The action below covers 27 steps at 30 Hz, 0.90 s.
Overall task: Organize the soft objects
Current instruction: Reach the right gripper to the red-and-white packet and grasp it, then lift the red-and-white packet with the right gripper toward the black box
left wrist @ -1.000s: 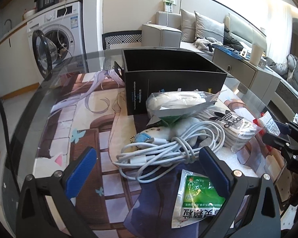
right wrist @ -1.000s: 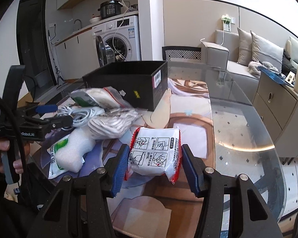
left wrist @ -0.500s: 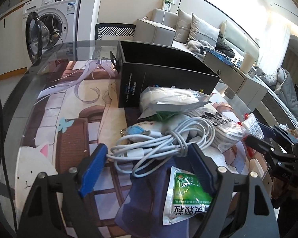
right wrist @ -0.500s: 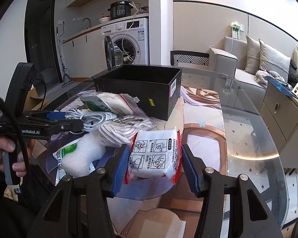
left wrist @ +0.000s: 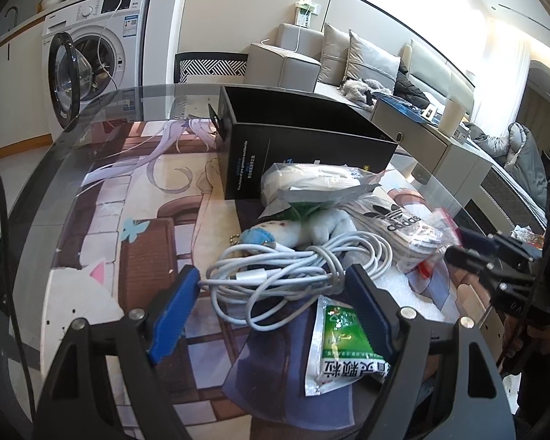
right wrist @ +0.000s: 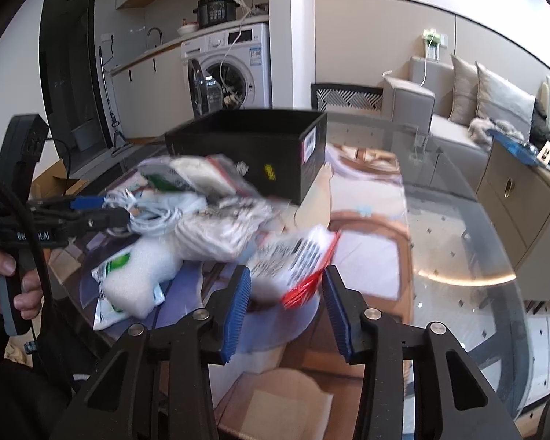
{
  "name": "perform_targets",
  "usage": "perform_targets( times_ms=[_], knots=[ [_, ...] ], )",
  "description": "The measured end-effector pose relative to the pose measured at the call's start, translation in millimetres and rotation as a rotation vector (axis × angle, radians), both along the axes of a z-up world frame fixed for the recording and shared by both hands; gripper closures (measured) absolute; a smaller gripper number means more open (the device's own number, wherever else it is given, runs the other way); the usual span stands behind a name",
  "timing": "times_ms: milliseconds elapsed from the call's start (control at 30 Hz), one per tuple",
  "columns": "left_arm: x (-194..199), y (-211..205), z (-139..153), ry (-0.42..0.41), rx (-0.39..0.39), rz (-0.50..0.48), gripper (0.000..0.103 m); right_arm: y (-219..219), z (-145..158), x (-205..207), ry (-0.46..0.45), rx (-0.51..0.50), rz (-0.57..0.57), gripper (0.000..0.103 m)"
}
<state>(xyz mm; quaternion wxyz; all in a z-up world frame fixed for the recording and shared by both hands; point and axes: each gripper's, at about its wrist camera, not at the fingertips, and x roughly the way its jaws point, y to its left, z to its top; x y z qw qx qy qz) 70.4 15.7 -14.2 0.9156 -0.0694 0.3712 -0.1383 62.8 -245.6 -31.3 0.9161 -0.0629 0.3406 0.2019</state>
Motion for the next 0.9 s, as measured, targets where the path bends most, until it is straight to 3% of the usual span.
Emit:
perform_targets(
  times_ms=[200, 367, 433, 667, 900],
  knots=[
    [-2, 1, -3, 0.003, 0.006, 0.001, 0.022, -1, -12, 9, 0.08, 0.056, -0.016, 0.06],
    [-3, 1, -3, 0.0, 0.009, -0.005, 0.022, 3, -7, 17, 0.062, 0.028, -0.04, 0.029],
    [-2, 1, -3, 0.0, 0.009, -0.008, 0.022, 8, -5, 21, 0.059, -0.014, -0.012, 0.024],
    [-2, 1, -3, 0.0, 0.011, -0.007, 0.022, 19, -6, 45, 0.083, -0.114, 0.11, 0.023],
    [-2, 1, -3, 0.0, 0.009, -0.007, 0.022, 21, -8, 67, 0.107, -0.123, 0.172, 0.019]
  ],
)
